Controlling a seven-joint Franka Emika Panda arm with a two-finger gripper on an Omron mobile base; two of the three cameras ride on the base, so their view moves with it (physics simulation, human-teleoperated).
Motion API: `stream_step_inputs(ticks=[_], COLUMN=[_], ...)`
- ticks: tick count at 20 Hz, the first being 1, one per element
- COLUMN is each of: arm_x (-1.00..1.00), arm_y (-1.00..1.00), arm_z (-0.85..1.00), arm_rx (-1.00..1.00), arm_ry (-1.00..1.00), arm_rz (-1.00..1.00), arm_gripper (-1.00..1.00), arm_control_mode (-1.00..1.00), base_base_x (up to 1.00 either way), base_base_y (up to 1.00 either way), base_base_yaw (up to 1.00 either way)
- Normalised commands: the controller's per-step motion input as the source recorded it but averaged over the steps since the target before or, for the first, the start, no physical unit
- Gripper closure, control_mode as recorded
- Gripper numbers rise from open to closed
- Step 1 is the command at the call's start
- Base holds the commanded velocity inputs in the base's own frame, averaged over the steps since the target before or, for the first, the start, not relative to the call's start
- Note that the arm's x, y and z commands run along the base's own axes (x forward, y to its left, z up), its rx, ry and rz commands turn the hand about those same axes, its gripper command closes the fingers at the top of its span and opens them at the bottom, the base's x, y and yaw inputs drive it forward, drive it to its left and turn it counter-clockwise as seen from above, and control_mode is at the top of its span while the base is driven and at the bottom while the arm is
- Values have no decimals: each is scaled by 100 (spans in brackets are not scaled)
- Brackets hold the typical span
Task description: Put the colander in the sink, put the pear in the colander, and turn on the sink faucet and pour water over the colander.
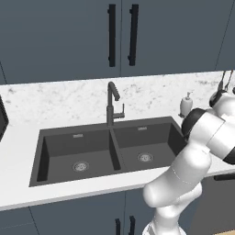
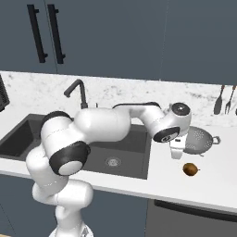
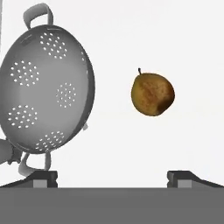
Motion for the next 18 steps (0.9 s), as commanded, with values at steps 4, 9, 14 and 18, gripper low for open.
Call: stream_step_inputs(ticks=[4,9,14,18], arm_x=[15,18,18,15], arm_y=[-2,0,0,-1], arm_z=[-18,-13,-18,-17], arm_rx=[3,2,0,0], arm_ry=[2,0,0,0], arm_rz=[-3,0,0,0], arm_gripper=[-100,-100,-100,-100], arm_control_mode=[-100,-100,-100,-100], base_base_x=[0,0,0,0], base_base_y=[0,0,0,0], base_base_yaw=[0,0,0,0])
